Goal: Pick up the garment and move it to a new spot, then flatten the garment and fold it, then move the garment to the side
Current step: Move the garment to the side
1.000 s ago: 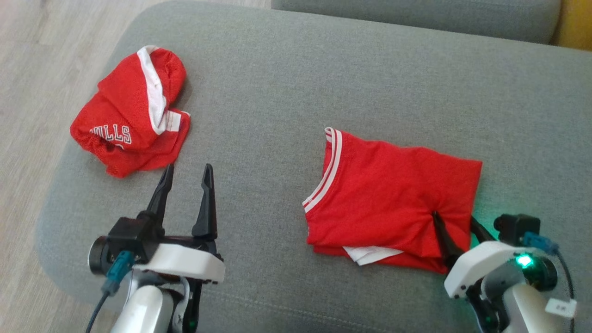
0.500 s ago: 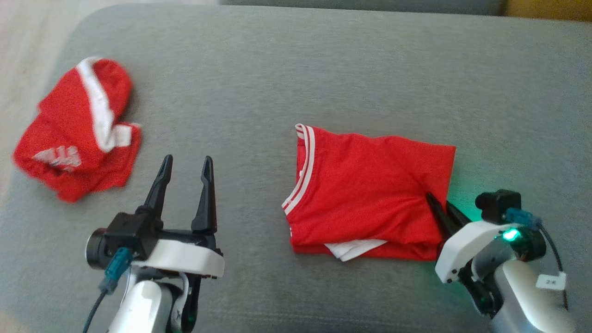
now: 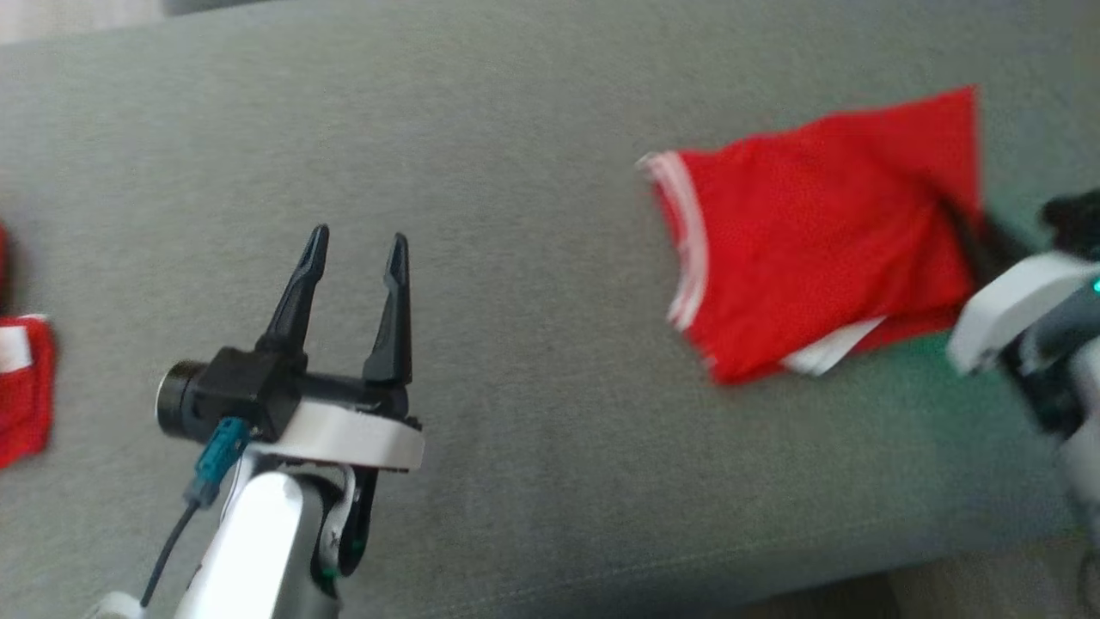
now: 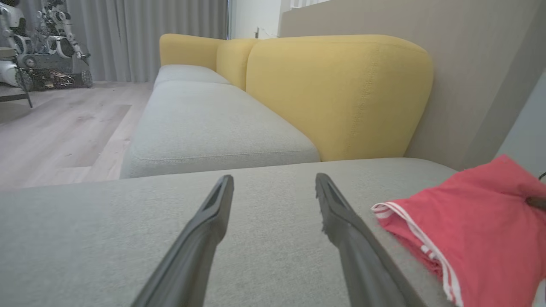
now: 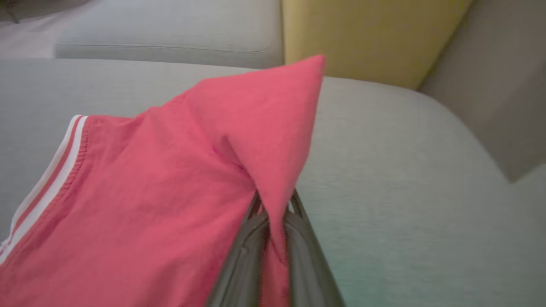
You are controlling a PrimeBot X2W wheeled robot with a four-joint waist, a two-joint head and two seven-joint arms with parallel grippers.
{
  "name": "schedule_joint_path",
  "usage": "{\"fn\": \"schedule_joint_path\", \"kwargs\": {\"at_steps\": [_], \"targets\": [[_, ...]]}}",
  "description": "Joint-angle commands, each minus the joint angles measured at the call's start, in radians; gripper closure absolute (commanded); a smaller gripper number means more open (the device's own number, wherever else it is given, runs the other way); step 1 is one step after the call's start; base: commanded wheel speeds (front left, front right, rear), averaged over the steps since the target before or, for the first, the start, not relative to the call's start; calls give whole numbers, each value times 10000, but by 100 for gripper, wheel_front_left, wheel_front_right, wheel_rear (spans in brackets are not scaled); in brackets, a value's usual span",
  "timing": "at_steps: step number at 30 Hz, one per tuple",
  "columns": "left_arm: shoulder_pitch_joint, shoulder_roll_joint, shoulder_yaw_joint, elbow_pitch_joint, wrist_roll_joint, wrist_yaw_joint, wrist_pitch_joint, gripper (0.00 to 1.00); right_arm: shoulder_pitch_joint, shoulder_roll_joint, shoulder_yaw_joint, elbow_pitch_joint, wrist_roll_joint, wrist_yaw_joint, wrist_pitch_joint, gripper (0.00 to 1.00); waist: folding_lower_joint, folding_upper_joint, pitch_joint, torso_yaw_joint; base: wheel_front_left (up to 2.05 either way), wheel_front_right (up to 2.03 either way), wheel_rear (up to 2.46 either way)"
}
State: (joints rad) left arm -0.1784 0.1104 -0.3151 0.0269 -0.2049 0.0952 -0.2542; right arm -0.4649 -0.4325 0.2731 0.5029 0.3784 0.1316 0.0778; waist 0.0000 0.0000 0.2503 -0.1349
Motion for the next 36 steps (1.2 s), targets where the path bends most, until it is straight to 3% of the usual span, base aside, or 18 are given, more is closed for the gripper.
{"fn": "schedule_joint_path", "kwargs": {"at_steps": [1,14,20,30,31,33,35,36], "targets": [[-454,80,241,-324,92,-56,-75,0,-446,-374,-26,-184,107,-9,-116,100,0,0,490,-457,0,0,0],[-1459,137,-99,-167,363,-343,-76,0,-2483,-1828,-1239,1002,173,-9,-78,100,0,0,1901,-749,0,0,0],[-1706,287,-130,-154,445,-380,-45,0,-3069,-1641,-1485,1706,-297,-9,-388,100,0,0,2356,-904,0,0,0],[-2275,527,-275,-368,624,-486,199,0,-4071,-697,-3129,3800,-2585,-9,-1364,96,0,0,3040,-902,0,0,0],[-2295,557,-274,-392,633,-482,226,0,-4171,-614,-3274,3940,-2774,-9,-1509,93,0,0,3086,-905,0,0,0],[-2319,607,-274,-436,642,-476,261,0,-4355,-487,-3565,4211,-3173,-9,-1784,58,0,0,3164,-904,0,0,0],[-2340,637,-285,-452,639,-476,279,0,-4501,-385,-3885,4449,-3531,-9,-2053,33,0,0,3209,-883,0,0,0],[-2346,647,-291,-455,634,-475,284,0,-4557,-312,-4026,4565,-3696,-9,-2163,15,0,0,3219,-874,0,0,0]]}}
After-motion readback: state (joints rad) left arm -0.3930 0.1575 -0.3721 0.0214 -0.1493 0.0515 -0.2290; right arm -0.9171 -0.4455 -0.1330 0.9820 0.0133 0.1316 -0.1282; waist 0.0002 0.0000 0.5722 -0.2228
